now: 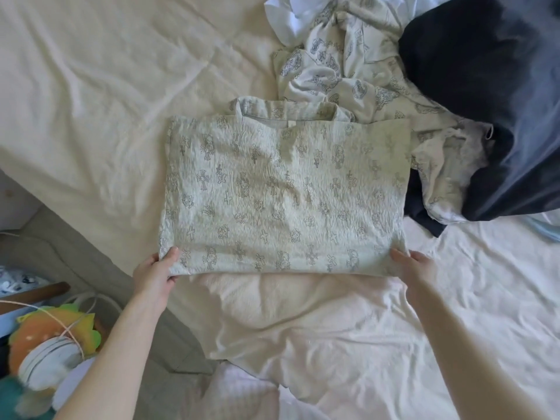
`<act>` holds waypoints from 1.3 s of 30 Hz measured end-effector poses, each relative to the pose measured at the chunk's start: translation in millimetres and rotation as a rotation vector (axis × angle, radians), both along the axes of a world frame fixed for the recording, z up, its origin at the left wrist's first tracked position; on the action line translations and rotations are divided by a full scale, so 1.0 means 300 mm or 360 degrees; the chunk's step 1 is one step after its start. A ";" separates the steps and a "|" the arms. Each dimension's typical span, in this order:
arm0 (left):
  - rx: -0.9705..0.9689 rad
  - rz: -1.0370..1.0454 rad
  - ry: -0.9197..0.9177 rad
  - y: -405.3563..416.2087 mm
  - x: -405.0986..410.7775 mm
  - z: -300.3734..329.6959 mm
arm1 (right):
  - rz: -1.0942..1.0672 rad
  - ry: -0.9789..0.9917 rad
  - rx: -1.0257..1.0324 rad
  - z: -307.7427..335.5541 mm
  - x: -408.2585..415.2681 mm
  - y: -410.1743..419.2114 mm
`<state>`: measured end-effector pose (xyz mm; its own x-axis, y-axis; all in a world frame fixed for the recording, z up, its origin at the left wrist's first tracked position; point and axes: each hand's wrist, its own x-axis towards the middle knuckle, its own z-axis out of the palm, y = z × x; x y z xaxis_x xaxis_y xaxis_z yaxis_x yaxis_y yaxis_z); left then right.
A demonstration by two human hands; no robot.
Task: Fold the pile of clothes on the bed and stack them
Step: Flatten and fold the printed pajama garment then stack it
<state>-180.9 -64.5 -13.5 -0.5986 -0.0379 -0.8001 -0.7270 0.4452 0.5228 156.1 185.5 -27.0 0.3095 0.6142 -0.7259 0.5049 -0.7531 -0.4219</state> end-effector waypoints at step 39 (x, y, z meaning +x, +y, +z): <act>-0.0240 -0.2492 0.1411 0.408 0.600 0.003 | 0.0024 0.0573 0.0106 0.079 0.012 0.049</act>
<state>-0.8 58.0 -12.8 -0.3492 0.8877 -0.3002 0.8123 0.4464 0.3753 159.5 200.3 -3.2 0.0319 0.6666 -0.7448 0.3258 -0.7114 -0.6227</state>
